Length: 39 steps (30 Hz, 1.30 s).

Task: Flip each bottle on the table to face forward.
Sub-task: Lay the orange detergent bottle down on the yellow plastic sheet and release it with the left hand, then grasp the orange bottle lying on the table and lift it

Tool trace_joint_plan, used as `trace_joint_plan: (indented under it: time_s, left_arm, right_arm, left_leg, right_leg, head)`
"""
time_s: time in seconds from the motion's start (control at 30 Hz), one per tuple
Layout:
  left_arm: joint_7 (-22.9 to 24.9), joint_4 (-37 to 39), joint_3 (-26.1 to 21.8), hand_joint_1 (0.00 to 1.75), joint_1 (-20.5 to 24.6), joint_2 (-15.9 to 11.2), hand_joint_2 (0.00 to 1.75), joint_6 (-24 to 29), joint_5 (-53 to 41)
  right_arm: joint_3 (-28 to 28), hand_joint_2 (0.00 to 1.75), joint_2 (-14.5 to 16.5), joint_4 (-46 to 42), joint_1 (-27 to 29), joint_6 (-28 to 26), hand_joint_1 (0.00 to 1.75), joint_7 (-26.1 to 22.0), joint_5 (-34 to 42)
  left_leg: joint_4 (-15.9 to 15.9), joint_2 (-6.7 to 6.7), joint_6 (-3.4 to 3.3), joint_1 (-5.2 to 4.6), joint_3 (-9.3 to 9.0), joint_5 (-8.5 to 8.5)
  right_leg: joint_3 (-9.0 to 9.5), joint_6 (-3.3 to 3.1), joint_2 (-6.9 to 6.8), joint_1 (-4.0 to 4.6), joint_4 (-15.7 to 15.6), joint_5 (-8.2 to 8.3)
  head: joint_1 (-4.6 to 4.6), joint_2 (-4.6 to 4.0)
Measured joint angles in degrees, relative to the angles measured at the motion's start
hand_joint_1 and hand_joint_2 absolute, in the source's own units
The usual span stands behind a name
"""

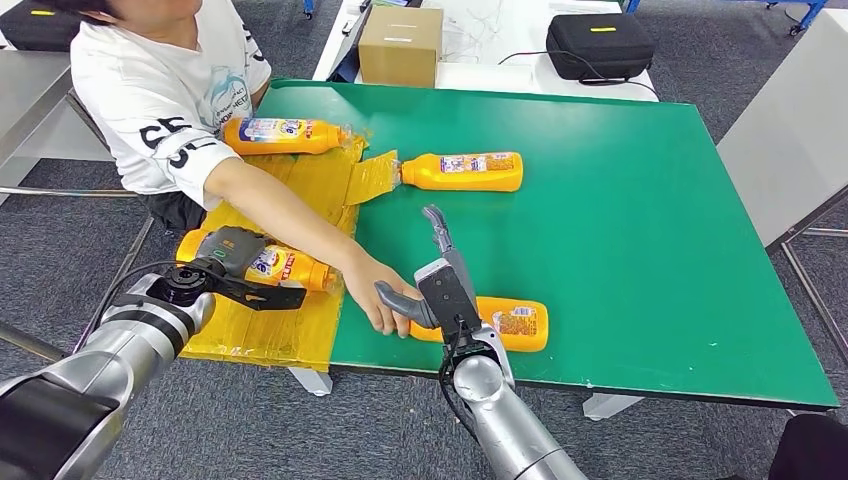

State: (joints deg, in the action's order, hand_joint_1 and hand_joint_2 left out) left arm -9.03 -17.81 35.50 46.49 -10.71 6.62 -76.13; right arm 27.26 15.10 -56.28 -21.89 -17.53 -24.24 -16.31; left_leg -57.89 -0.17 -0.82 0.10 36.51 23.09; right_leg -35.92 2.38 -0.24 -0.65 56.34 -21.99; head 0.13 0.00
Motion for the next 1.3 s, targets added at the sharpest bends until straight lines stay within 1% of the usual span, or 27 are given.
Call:
trace_joint_plan:
  time_s: [0.1, 0.13, 0.23, 0.3, 0.4, 0.47, 0.6, 0.63, 0.77, 0.87, 1.0, 1.07, 1.17, 1.3]
  left_arm:
    - [0.0, 0.1, 0.3, 0.23, 0.1, 0.0, 1.75, 0.0, -0.1]
    - [0.0, 0.1, 0.4, 0.00, 0.1, 0.0, 1.75, 0.0, -0.2]
    - [-0.8, 0.3, 0.8, 0.00, 0.1, 0.1, 1.75, 0.0, -0.4]
    - [-2.1, 0.3, 1.0, 0.00, 0.2, 0.2, 1.75, -0.1, 0.1]
    - [-5.3, 0.3, 0.7, 0.00, 0.2, 0.2, 1.75, 0.2, 2.7]
    - [-8.6, 0.3, -0.3, 0.00, 0.1, 0.1, 1.75, 0.7, 5.7]
    - [-16.8, 0.0, -4.1, 0.00, -1.8, -0.2, 1.75, 3.6, 13.7]
    - [-18.6, -0.3, -5.2, 0.00, -2.6, -0.2, 1.75, 4.7, 15.5]
    - [-25.0, -1.9, -10.3, 0.00, -6.3, -0.3, 1.75, 8.5, 23.6]
    - [-29.5, -4.6, -15.4, 0.00, -9.7, -0.2, 1.75, 9.3, 33.4]
    - [-30.9, -11.2, -20.5, 0.00, -14.9, 0.3, 1.75, 7.3, 45.7]
    - [-31.0, -14.7, -21.9, 0.00, -17.3, 0.8, 1.75, 5.6, 50.8]
    - [-31.0, -19.2, -22.5, 0.00, -19.9, 1.3, 1.75, 3.4, 55.8]
    - [-31.1, -23.6, -22.7, 0.00, -21.7, 1.9, 1.75, 1.6, 59.1]
  right_arm:
    - [0.0, 1.75, 0.0, 0.0, 0.0, 0.0, 0.00, 0.0, 0.0]
    - [0.0, 1.75, 0.0, 0.0, 0.0, 0.0, 0.00, 0.0, 0.0]
    - [0.0, 1.75, 0.0, 0.0, 0.0, 0.3, 0.00, 0.0, 0.0]
    - [0.0, 1.75, 0.0, 0.0, 0.0, 0.4, 0.00, 0.0, 0.0]
    - [-0.1, 1.75, -0.3, 0.0, 0.0, 0.4, 0.00, 0.0, 0.1]
    - [-0.1, 1.75, -0.6, 0.0, 0.0, 0.4, 0.00, 0.1, 0.0]
    - [-0.1, 0.00, -1.1, 0.3, -0.1, 0.1, 0.00, 0.6, -0.6]
    - [-0.1, 0.00, -1.3, 0.4, -0.1, -0.1, 0.00, 0.8, -0.9]
    - [-0.1, 1.75, -2.0, 1.7, -0.5, -1.1, 0.00, 2.3, -3.3]
    - [-0.1, 1.75, -2.6, 3.3, -1.1, -2.0, 0.00, 3.9, -5.3]
    - [-0.2, 1.75, -3.6, 5.8, -1.7, -2.8, 0.00, 5.7, -7.9]
    - [-0.1, 1.75, -4.2, 7.1, -1.9, -2.9, 0.00, 6.9, -9.7]
    - [-0.1, 1.75, -5.1, 8.7, -2.1, -3.1, 0.00, 8.7, -12.7]
    - [-0.1, 1.75, -6.2, 10.3, -2.1, -3.1, 0.00, 10.3, -14.8]
  left_leg:
    - [0.0, 0.00, 0.00, 0.00, 0.00, 0.00]
    - [0.0, 0.00, 0.00, 0.00, 0.00, 0.00]
    - [0.0, 0.00, 0.00, -0.01, 0.00, 0.00]
    - [0.0, -0.01, 0.00, 0.00, -0.01, 0.00]
    - [0.0, -0.01, 0.00, 0.00, -0.01, 0.00]
    - [0.0, -0.01, 0.00, 0.00, -0.01, 0.00]
    - [0.0, 0.00, 0.00, 0.00, 0.00, 0.00]
    - [0.0, 0.01, 0.00, 0.00, 0.00, 0.00]
    - [0.0, 0.00, 0.00, -0.01, 0.04, 0.01]
    - [0.0, 0.01, 0.00, -0.01, 0.06, 0.01]
    - [0.0, 0.00, -0.01, -0.01, 0.08, 0.02]
    - [0.0, -0.01, -0.01, -0.01, 0.09, 0.02]
    - [0.0, -0.02, -0.01, -0.01, 0.11, 0.02]
    - [0.0, -0.01, -0.01, -0.01, 0.12, 0.02]
  right_leg:
    - [0.00, 0.00, 0.00, 0.00, 0.0, 0.00]
    - [0.00, 0.00, 0.00, 0.00, 0.0, 0.00]
    - [0.00, 0.00, 0.00, 0.00, 0.0, 0.00]
    - [0.00, 0.00, 0.00, 0.00, 0.0, 0.01]
    - [0.01, 0.00, 0.00, 0.00, 0.0, 0.01]
    - [0.02, 0.00, 0.00, 0.00, 0.0, 0.00]
    - [0.02, 0.00, 0.00, 0.00, 0.0, 0.00]
    - [0.01, 0.00, 0.00, 0.00, 0.0, 0.00]
    - [-0.03, 0.00, 0.00, -0.01, 0.0, -0.01]
    - [-0.06, 0.00, 0.00, -0.01, 0.0, -0.01]
    - [-0.09, 0.00, 0.00, -0.01, 0.0, -0.02]
    - [-0.10, 0.00, 0.00, 0.00, 0.0, -0.02]
    - [-0.10, 0.00, -0.01, -0.01, 0.0, -0.02]
    - [-0.10, 0.01, 0.00, -0.01, 0.0, -0.01]
  head:
    - [0.00, 0.00]
    - [0.00, 0.00]
    - [-0.01, 0.00]
    - [0.00, 0.00]
    - [-0.01, 0.00]
    - [-0.01, 0.00]
    - [0.00, 0.00]
    - [0.00, 0.00]
    - [0.00, 0.00]
    - [-0.01, 0.00]
    - [-0.01, 0.00]
    - [0.00, 0.00]
    - [0.00, 0.00]
    - [-0.01, 0.00]
